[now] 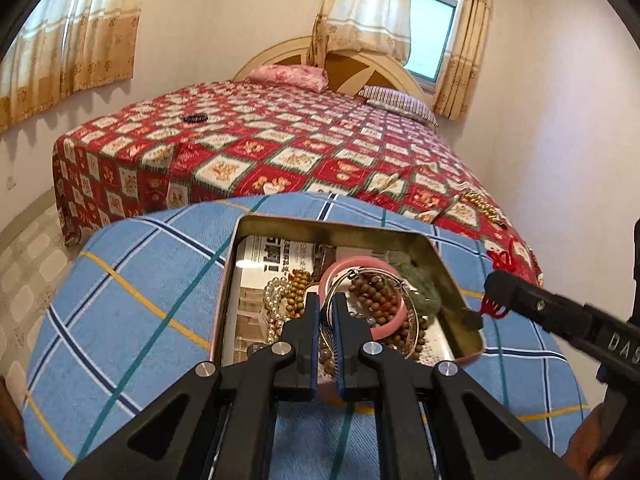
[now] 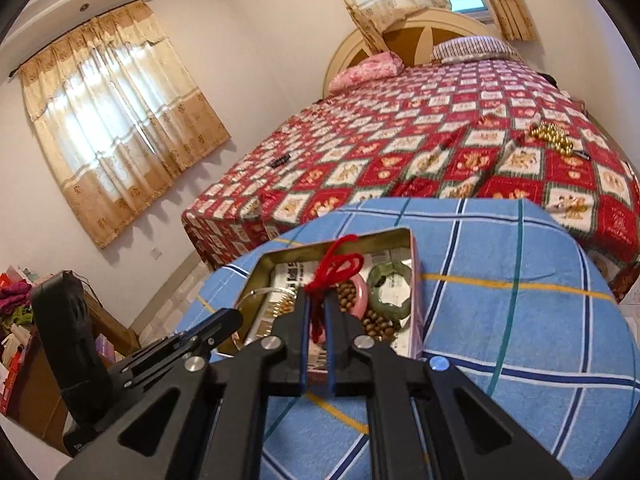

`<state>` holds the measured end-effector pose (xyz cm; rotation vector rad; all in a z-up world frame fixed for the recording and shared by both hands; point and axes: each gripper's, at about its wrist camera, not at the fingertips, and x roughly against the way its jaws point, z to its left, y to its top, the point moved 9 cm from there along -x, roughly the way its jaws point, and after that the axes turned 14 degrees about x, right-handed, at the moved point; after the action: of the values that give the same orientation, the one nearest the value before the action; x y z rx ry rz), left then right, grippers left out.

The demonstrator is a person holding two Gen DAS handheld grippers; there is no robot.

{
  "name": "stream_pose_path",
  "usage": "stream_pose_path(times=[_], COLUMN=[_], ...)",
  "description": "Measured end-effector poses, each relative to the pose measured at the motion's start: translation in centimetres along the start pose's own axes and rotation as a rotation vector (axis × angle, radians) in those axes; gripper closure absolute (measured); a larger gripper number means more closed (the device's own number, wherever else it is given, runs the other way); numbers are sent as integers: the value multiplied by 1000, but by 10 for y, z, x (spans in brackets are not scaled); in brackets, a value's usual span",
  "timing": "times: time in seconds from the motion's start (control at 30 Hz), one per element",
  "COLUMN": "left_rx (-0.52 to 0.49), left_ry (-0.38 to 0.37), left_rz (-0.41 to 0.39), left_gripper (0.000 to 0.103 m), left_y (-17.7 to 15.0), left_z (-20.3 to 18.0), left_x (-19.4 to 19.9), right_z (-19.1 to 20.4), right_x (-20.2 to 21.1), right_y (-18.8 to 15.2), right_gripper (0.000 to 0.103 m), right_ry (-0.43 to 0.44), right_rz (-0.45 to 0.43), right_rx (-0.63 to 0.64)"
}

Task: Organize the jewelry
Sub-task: 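Carry the silver hoop and red tassel charm over the pink tin and lower them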

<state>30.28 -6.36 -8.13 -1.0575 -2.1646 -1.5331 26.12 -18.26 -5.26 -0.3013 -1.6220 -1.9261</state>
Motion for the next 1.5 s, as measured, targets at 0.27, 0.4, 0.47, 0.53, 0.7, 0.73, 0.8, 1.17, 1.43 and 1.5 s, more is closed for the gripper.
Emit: stream_pose_path(times=[0.27, 0.4, 0.47, 0.53, 0.7, 0.73, 0.8, 1.17, 1.43, 1.5], left_rx=[12, -4, -8, -6, -10, -11, -19, -85, -62, -56], left_ry=[25, 51, 60, 69, 121, 124, 134, 200, 249, 258], left_rz=[33, 39, 41, 42, 37, 35, 31, 2, -8, -2], left_gripper=[98, 98, 98, 98, 98, 98, 98, 98, 98, 97], left_y=[-4, -8, -10, -11, -11, -11, -11, -11, -9, -9], left_z=[3, 3, 4, 6, 14, 15, 16, 18, 26, 28], left_x=[-18, -24, -27, -28, -34, -34, -35, -38, -39, -41], right_z=[-10, -10, -10, -10, -13, -13, -15, -13, -10, -5], right_x=[-23, -28, -30, -32, -39, -41, -45, -58, -56, -52], right_y=[-18, -23, -24, -26, -29, -29, -29, -31, -28, -26], right_gripper=[93, 93, 93, 93, 93, 93, 93, 93, 77, 61], right_ry=[-28, -47, -61, -77, -116, -122, -141, -206, -148, -140], right_rz=[61, 73, 76, 80, 95, 97, 103, 121, 84, 62], right_rx=[3, 24, 38, 53, 77, 83, 101, 193, 168, 178])
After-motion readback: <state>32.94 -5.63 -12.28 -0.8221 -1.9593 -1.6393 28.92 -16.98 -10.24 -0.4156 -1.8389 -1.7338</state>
